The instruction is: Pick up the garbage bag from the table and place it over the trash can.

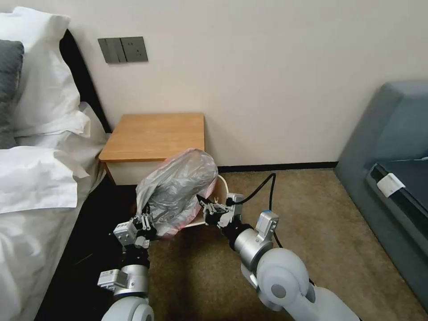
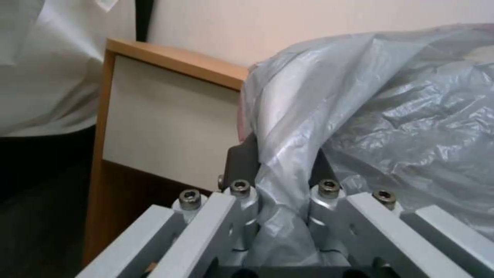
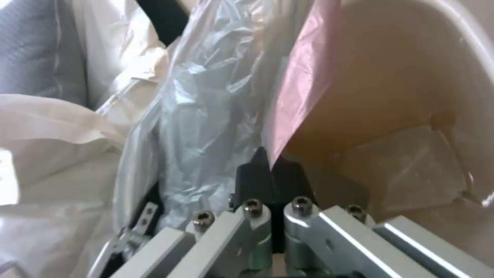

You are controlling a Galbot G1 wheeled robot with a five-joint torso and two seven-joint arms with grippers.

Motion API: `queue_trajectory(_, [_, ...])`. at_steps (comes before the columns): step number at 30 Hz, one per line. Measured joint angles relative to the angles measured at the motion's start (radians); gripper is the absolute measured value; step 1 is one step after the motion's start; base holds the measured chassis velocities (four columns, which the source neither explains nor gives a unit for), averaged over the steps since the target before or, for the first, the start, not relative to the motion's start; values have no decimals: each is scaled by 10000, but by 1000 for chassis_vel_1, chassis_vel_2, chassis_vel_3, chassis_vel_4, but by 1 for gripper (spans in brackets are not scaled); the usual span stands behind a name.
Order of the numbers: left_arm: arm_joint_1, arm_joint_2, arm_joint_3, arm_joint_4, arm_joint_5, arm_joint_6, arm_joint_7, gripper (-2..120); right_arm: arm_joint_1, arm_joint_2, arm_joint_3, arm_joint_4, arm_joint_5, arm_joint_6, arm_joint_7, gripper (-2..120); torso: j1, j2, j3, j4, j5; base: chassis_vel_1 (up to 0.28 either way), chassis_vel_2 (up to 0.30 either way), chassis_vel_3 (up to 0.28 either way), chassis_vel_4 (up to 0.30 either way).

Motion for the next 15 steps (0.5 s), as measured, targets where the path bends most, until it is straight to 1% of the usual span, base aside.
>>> queue_trajectory(5, [-18,-2,-6,-3,-41,12,-14,7,-260,-23,55,273,-41,17,-5,0,0,0,0,0,0,0,0,0,0])
queue_trajectory(10, [-65,-10,-49,-18,-200,29,-31,7,-1068,-87,326,879,-372,23,-46,0,0,0,0,0,0,0,0,0,0])
queue_trajectory(15, [-123,1,-62,-68,-337,95,-61,7,-1557,-157,468,1010,-681,68,-161,0,0,0,0,-1,1,0,0,0,0])
